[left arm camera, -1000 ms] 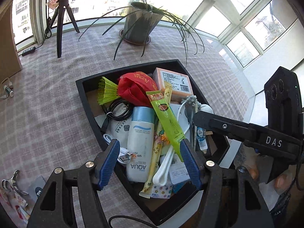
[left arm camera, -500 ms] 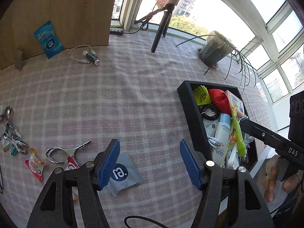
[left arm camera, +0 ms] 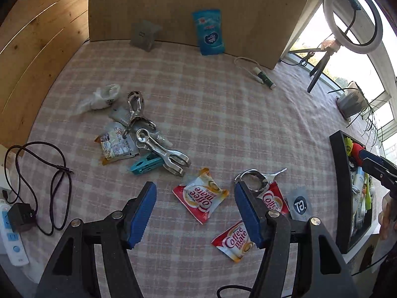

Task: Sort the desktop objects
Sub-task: 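Move both grippers back over the coffee-mate sachets and metal clip, then grasp a coffee-mate sachet with the left gripper while the right grasps the metal clip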

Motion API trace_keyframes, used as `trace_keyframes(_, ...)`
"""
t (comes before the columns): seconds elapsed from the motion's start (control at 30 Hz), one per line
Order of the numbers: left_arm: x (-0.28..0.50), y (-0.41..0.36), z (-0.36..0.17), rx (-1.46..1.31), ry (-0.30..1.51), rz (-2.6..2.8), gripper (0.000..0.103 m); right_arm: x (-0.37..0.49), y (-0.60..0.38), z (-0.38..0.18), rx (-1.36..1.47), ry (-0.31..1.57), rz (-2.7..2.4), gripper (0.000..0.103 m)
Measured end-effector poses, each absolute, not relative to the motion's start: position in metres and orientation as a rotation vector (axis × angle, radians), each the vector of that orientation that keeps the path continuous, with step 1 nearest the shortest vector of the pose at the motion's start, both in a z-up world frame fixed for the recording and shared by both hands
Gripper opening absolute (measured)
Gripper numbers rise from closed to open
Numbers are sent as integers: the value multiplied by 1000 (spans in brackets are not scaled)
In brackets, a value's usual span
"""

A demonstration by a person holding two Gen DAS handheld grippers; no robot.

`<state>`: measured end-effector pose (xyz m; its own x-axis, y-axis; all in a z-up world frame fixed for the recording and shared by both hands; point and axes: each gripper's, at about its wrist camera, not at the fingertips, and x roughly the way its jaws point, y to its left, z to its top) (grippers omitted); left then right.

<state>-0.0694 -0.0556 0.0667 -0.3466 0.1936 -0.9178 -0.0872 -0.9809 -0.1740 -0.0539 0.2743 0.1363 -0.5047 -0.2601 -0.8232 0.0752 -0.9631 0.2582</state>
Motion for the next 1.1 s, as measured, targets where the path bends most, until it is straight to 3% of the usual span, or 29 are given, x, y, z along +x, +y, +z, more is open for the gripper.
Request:
trace_keyframes(0.43, -60, -18, 26, -1688, 194, 2281, 65, -106, 163, 74, 1628, 168, -2274, 56)
trace_keyframes(0.7, -69, 4, 8, -1655, 354, 2245, 67, -137, 142, 43, 1731, 235, -2172, 55)
trace_keyframes(0.93, -82, 11, -9, -1681, 357, 2208, 67, -150, 141, 24, 1788, 238, -2128, 48)
trace_keyframes(1.03, -84, 16, -15, -1672, 356, 2209, 69, -153, 140, 19, 1798, 229, -2114, 41)
trace_keyframes(1.1, -84, 17, -15, -1663, 341, 2224, 67, -154, 140, 14, 1817, 252, -2117, 30)
